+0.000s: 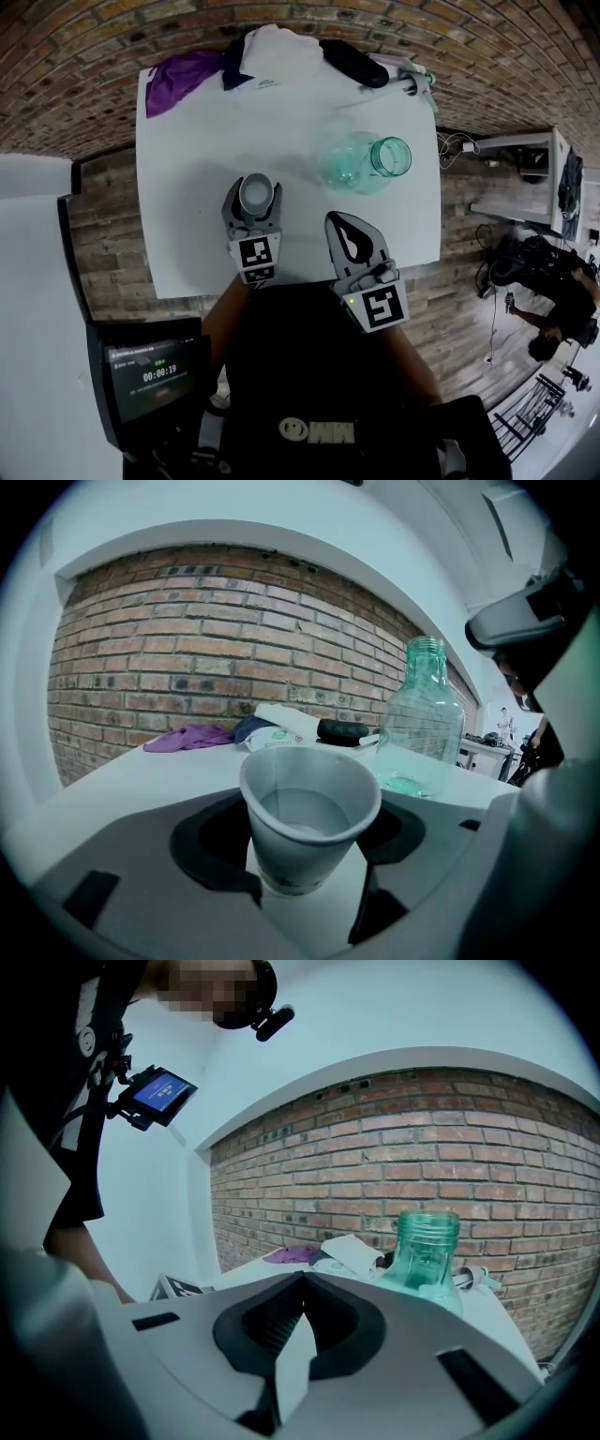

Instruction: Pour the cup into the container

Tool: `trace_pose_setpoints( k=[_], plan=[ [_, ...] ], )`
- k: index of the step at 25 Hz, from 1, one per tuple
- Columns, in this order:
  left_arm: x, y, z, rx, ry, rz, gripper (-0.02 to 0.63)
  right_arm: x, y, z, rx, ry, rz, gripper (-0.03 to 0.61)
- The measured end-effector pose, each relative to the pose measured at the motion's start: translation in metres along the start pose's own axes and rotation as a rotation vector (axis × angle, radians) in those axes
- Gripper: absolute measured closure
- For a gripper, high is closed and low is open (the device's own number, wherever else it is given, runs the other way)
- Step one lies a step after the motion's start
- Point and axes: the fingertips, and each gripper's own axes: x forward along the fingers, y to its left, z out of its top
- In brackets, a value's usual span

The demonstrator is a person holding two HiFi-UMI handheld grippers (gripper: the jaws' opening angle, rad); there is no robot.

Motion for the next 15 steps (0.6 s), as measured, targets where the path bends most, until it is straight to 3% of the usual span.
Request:
trace_pose_setpoints(
  k=[10,15],
  plan=[
    [-0.009,-0.005,0.001,0.037,0.009,-0.101,0.322,-0.004,-0.006,0.004,-0.002,-0.028,0.008,0.575],
    [-0.025,-0.009,0.025,0.035,-0.002,-0.165,0.324,-0.012,-0.017,0.003,-0.001,-0.053,0.024,0.575]
  ],
)
